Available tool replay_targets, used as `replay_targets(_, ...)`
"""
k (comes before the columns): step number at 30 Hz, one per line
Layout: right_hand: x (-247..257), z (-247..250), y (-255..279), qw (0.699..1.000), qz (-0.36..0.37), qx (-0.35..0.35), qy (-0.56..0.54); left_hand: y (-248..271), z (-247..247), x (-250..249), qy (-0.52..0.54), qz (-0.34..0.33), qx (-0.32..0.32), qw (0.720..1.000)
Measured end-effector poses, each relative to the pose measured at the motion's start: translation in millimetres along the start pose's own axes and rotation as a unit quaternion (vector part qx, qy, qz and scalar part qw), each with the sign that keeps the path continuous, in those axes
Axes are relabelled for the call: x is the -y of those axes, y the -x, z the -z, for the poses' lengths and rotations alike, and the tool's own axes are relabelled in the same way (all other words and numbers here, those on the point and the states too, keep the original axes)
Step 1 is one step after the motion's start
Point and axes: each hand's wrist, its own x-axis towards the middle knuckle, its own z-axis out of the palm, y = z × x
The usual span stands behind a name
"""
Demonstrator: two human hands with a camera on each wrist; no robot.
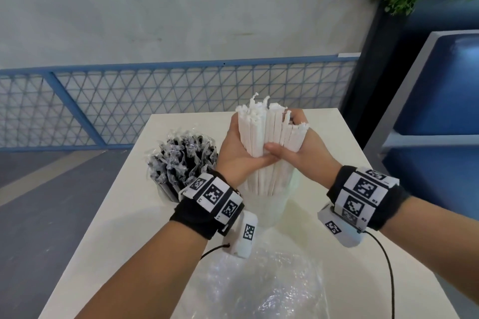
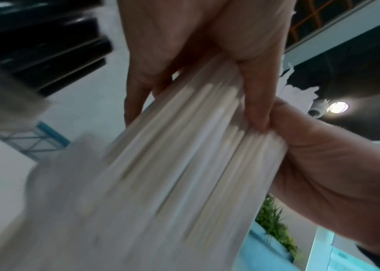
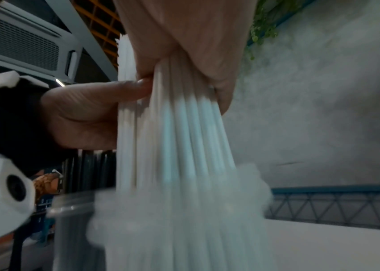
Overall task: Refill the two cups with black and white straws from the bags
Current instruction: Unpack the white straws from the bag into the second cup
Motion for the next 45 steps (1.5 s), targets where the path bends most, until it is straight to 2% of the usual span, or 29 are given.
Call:
replay_targets(3, 9.7, 5.4, -3.8, 1.000, 0.019, 0.020, 0.005, 2.9, 1.1, -15.0, -0.005, -0.051, -0.016, 0.999)
replay_targets(6, 11.7, 8.2, 3.4, 0.997, 0.009, 0.056, 0.051, 13.4, 5.6, -26.3, -0.103, -0.096, -0.012, 0.990)
replay_targets(8, 12.3, 10.0, 9.9, 0.993, 0.035, 0.062, 0.094, 16.9, 6.7, -34.6, -0.213, -0.154, 0.015, 0.965)
replay_targets(10, 8.2, 10.2, 14.0, 0.983, 0.092, 0.051, 0.148, 14.4, 7.0, -39.0, -0.340, -0.199, 0.046, 0.918)
replay_targets(12, -0.1, 7.5, 16.5, 0.961, 0.115, 0.070, 0.240, 13.0, 4.6, -34.0, -0.438, -0.153, 0.117, 0.878)
replay_targets(14, -11.0, -0.2, 21.7, 0.927, 0.070, 0.131, 0.345, 15.5, -0.6, -21.5, -0.498, -0.090, 0.180, 0.843)
replay_targets(15, -15.4, -3.1, 24.0, 0.916, 0.053, 0.148, 0.369, 16.9, -2.3, -15.8, -0.511, -0.078, 0.192, 0.834)
replay_targets(16, -17.5, -4.2, 25.5, 0.918, 0.048, 0.151, 0.362, 18.2, -2.2, -13.0, -0.503, -0.073, 0.198, 0.838)
replay_targets(17, -18.0, -3.6, 25.9, 0.933, 0.055, 0.143, 0.327, 18.2, -0.5, -12.7, -0.475, -0.069, 0.198, 0.855)
replay_targets(20, -13.1, 2.3, 24.1, 0.982, 0.054, 0.066, 0.168, 13.7, 13.0, -12.3, -0.321, -0.022, 0.167, 0.932)
replay_targets(22, -12.3, 7.4, 24.4, 0.995, -0.040, 0.048, 0.071, 15.6, 19.8, -6.7, -0.236, 0.018, 0.148, 0.960)
replay_targets(24, -12.5, 6.5, 26.2, 0.986, -0.133, 0.097, 0.002, 19.2, 18.9, 3.7, -0.196, 0.063, 0.155, 0.966)
replay_targets(26, -16.0, -0.4, 27.7, 0.978, -0.149, 0.141, 0.030, 21.0, 14.9, 18.1, -0.163, 0.076, 0.149, 0.972)
replay_targets(27, -19.5, -5.1, 27.7, 0.981, -0.138, 0.129, 0.045, 20.9, 13.1, 25.1, -0.145, 0.073, 0.132, 0.978)
replay_targets(29, -22.2, -13.0, 26.5, 0.991, -0.110, 0.059, 0.054, 21.4, 9.8, 31.1, -0.113, 0.076, 0.078, 0.988)
replay_targets(32, -20.7, -14.5, 24.8, 0.996, -0.089, -0.001, 0.006, 20.6, 6.3, 25.7, -0.077, 0.051, 0.018, 0.996)
replay_targets(35, -8.0, -7.1, 20.4, 0.997, -0.051, -0.033, -0.039, 15.8, 4.4, 3.3, -0.067, 0.015, -0.010, 0.998)
replay_targets(38, 8.3, -4.1, 17.8, 0.998, -0.001, -0.054, 0.023, 17.7, 4.5, -18.6, -0.101, -0.014, -0.010, 0.995)
replay_targets(41, 19.4, -6.7, 30.7, 0.985, 0.051, -0.093, 0.133, 47.2, 6.4, -23.3, -0.163, -0.051, 0.002, 0.985)
replay_targets(44, 21.0, -15.8, 59.7, 0.960, 0.133, -0.184, 0.166, 95.3, 13.9, 0.4, -0.202, -0.152, -0.051, 0.966)
replay_targets(45, 18.5, -22.5, 70.3, 0.951, 0.159, -0.204, 0.170, 109.7, 17.4, 14.7, -0.223, -0.167, -0.065, 0.958)
